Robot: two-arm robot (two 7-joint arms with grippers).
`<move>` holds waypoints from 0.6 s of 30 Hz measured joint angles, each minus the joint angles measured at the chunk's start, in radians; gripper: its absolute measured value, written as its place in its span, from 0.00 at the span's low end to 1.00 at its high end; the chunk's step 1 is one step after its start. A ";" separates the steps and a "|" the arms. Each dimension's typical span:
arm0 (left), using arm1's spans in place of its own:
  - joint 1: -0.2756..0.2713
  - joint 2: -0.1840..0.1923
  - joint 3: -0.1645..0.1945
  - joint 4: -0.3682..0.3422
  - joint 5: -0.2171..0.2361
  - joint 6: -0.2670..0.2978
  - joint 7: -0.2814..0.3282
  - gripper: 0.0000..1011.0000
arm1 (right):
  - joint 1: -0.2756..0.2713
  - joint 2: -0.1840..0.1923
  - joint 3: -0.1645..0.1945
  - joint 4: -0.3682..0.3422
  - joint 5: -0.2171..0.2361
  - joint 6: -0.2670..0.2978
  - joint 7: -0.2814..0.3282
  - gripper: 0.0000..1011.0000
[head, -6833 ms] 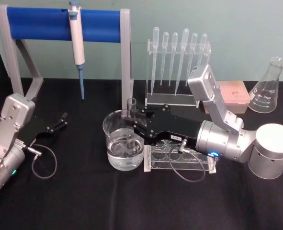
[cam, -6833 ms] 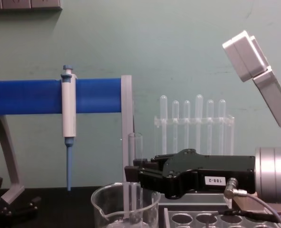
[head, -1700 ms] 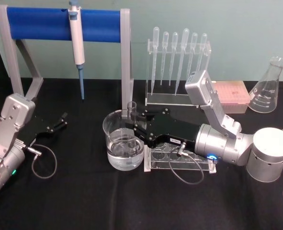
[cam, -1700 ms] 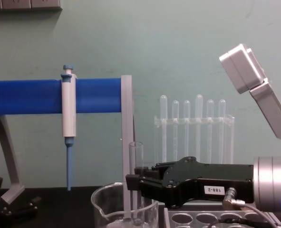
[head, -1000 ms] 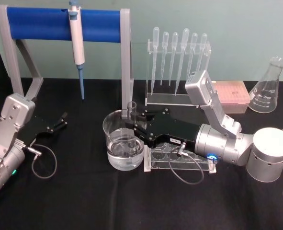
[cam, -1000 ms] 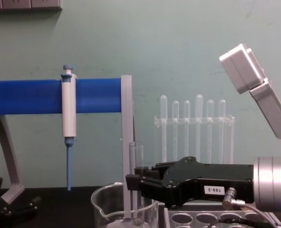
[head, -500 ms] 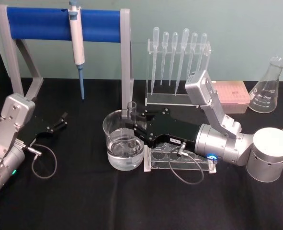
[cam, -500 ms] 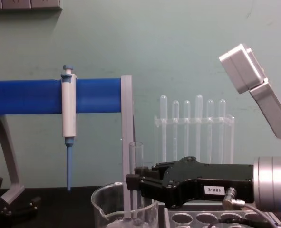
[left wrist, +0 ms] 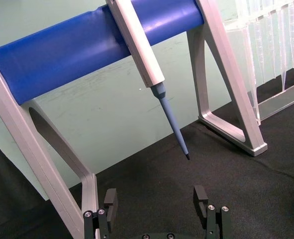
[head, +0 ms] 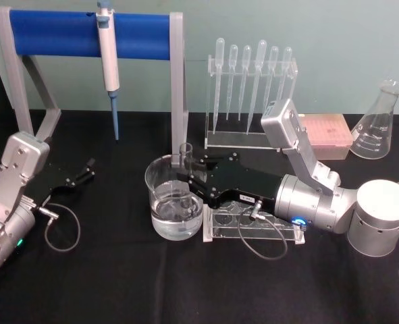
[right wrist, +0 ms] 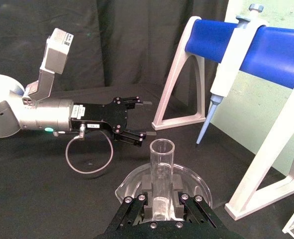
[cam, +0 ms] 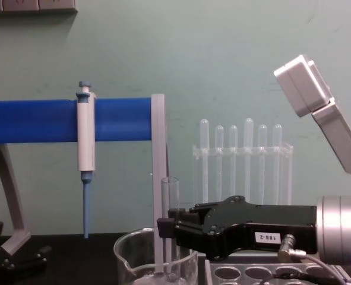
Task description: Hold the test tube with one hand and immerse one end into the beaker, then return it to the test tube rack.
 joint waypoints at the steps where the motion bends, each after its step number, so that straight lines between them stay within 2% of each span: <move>1: 0.000 0.000 0.000 0.000 0.000 0.000 0.000 0.99 | 0.000 0.000 0.000 0.000 0.000 0.000 0.000 0.22; 18: 0.000 0.000 0.000 0.000 0.000 0.000 0.000 0.99 | 0.000 0.000 0.000 0.000 0.000 0.000 0.000 0.22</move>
